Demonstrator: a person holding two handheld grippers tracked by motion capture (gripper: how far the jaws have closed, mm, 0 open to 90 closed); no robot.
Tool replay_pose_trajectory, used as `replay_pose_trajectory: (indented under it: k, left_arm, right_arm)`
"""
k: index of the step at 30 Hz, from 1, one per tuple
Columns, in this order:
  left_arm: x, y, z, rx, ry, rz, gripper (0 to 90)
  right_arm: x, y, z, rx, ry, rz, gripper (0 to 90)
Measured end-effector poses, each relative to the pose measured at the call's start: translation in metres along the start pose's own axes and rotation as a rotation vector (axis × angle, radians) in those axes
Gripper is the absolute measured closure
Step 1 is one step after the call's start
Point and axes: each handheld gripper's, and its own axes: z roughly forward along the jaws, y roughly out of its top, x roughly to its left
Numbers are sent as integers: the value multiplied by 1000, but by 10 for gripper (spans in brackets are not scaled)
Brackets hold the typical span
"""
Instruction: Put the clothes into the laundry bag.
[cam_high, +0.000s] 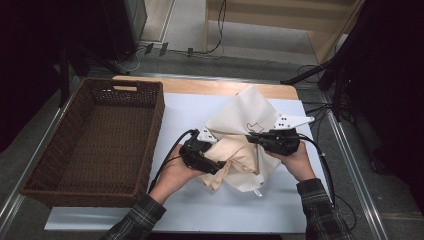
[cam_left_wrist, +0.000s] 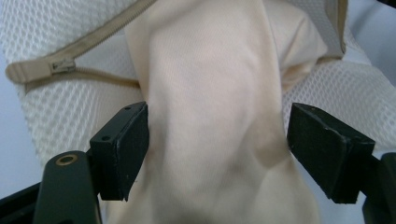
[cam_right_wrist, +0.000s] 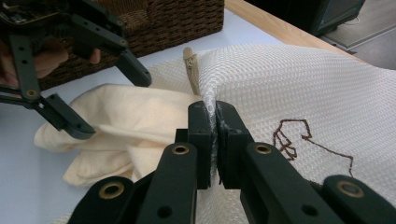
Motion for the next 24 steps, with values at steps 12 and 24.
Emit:
replay_pose_trajectory:
  k: [12, 24]
  left_arm:
    - [-6, -39, -20, 19, 9, -16, 215]
    - [-6, -46, -15, 28, 22, -4, 618]
  right_arm:
    - [1, 0, 0, 6, -1, -4, 865]
    - [1, -1, 0, 9, 0, -8, 866]
